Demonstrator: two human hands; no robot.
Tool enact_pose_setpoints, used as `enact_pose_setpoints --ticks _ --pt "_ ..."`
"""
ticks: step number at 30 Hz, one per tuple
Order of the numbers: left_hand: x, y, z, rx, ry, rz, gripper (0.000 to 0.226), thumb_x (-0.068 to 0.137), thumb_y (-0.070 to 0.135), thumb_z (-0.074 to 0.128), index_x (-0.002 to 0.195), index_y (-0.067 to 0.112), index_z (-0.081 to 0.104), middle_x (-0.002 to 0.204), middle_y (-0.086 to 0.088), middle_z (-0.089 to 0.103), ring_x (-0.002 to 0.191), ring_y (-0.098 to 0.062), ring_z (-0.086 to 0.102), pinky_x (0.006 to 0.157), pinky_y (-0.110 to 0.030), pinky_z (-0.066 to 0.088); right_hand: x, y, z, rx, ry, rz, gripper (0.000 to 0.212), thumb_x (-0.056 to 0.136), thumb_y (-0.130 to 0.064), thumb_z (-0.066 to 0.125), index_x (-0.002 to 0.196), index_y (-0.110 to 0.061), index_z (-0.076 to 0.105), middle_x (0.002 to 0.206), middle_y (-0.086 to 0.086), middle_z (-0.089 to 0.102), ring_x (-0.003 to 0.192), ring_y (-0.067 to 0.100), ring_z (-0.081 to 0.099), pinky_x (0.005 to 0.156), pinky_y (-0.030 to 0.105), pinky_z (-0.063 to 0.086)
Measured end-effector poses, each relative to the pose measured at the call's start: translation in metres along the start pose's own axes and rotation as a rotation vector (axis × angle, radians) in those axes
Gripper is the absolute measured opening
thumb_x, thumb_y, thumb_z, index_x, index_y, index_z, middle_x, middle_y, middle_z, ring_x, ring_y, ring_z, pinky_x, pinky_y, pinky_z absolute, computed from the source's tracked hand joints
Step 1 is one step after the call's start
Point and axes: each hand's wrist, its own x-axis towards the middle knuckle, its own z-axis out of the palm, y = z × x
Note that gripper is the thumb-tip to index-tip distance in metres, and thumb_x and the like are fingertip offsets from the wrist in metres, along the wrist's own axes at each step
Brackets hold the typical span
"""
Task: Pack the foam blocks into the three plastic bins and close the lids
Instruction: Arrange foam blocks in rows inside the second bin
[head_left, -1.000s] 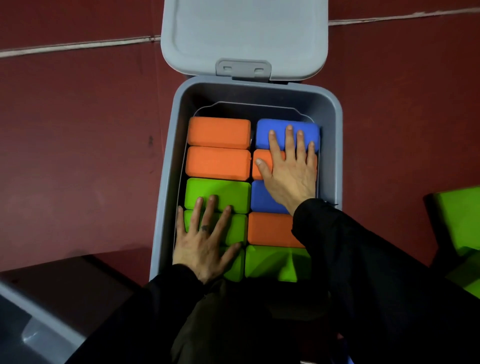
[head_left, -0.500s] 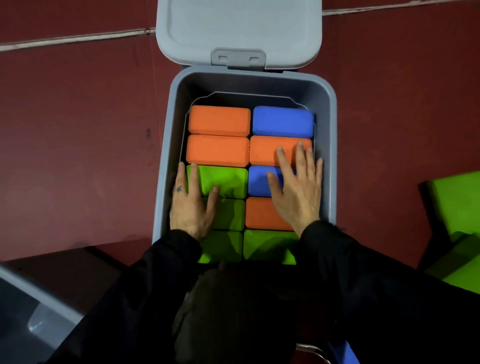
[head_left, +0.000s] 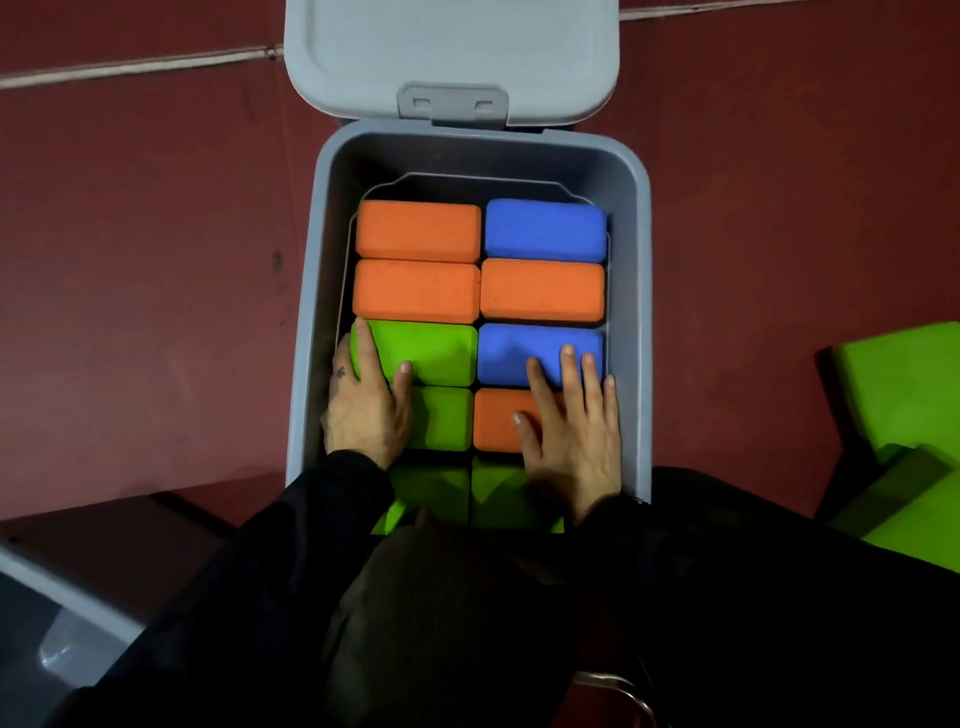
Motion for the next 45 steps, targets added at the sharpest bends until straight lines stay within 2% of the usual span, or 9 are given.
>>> enact_pose_setpoints --ticks 4,7,10,15,19,25,31,40,45 --pt "-0.007 -0.002 -0.003 0.084 0.009 0.097 0.072 0.099 0.052 0.040 0.158 0.015 0.021 0.163 -0.021 0.016 0.146 -0.044 0.025 0.108 -0.060 0.039 0.020 0.001 -0.004 -0.006 0.178 0.008 0.049 0.101 -0.046 0.048 0.143 -0.021 0.057 0.149 0.019 0.047 0.137 0.043 0.043 0.120 0.059 0.023" --pt "-0.040 -0.013 0.002 0.304 -0.015 0.493 0.072 0.095 0.060 0.041 0.155 0.019 0.036 0.162 -0.020 0.025 0.152 -0.040 0.016 0.120 -0.062 0.016 0.031 0.001 -0.006 0.003 0.249 -0.006 0.039 0.102 -0.041 0.052 0.130 -0.016 0.064 0.133 0.021 0.054 0.123 0.044 0.049 0.114 0.057 0.031" --pt "-0.061 -0.025 0.011 0.480 -0.119 0.775 0.078 0.092 0.074 0.032 0.154 0.028 0.038 0.163 -0.014 0.027 0.152 -0.035 0.019 0.118 -0.066 0.016 0.029 0.001 -0.005 0.028 0.271 -0.022 0.039 0.102 -0.038 0.052 0.130 -0.015 0.064 0.132 0.021 0.055 0.124 0.041 0.050 0.116 0.056 0.029" --pt "-0.060 -0.026 0.022 0.612 -0.185 0.737 0.091 0.086 0.084 0.026 0.160 0.031 0.020 0.168 -0.011 0.008 0.154 -0.032 0.012 0.119 -0.066 0.009 0.026 0.001 -0.005 0.064 0.196 -0.025 0.057 0.101 -0.046 0.045 0.150 -0.016 0.049 0.158 0.020 0.038 0.147 0.040 0.034 0.121 0.058 0.020" --pt "-0.061 -0.020 0.020 0.593 -0.157 0.716 0.088 0.088 0.083 0.030 0.159 0.031 0.023 0.167 -0.011 0.012 0.154 -0.030 0.012 0.119 -0.066 0.008 0.015 0.000 0.001 -0.054 0.022 -0.043 0.073 0.101 -0.061 0.033 0.161 -0.020 0.028 0.168 0.018 0.015 0.156 0.038 0.013 0.123 0.059 0.015" --pt "-0.051 -0.013 0.015 0.535 -0.071 0.663 0.087 0.090 0.080 0.025 0.159 0.028 0.020 0.167 -0.013 0.011 0.155 -0.031 0.009 0.118 -0.068 0.009 0.048 -0.009 -0.027 0.043 0.140 -0.029 0.062 0.099 -0.055 0.045 0.147 -0.016 0.051 0.159 0.019 0.037 0.150 0.036 0.029 0.124 0.054 0.015" --pt "-0.044 -0.007 0.016 0.542 -0.076 0.606 0.086 0.091 0.078 0.024 0.159 0.026 0.022 0.168 -0.013 0.008 0.155 -0.031 0.006 0.116 -0.069 0.010 0.116 -0.003 -0.024 -0.051 0.004 -0.056 0.077 0.100 -0.068 0.030 0.163 -0.025 0.017 0.170 0.014 0.005 0.157 0.036 0.004 0.125 0.058 0.008" --pt "-0.042 -0.004 0.014 0.513 -0.063 0.609 0.085 0.089 0.077 0.033 0.159 0.027 0.026 0.168 -0.011 0.008 0.155 -0.030 0.008 0.117 -0.068 0.011 0.132 -0.009 -0.027 -0.010 0.056 -0.022 0.075 0.099 -0.067 0.033 0.161 -0.026 0.024 0.169 0.015 0.011 0.157 0.034 0.008 0.125 0.057 0.009" --pt "-0.041 -0.003 0.011 0.533 -0.106 0.582 0.094 0.084 0.086 0.027 0.159 0.030 0.021 0.169 -0.009 0.005 0.155 -0.029 0.005 0.117 -0.068 0.008 0.165 -0.017 -0.025 -0.057 -0.049 -0.014 0.079 0.099 -0.071 0.020 0.163 -0.026 0.014 0.171 0.012 0.005 0.157 0.035 0.002 0.125 0.058 0.006"
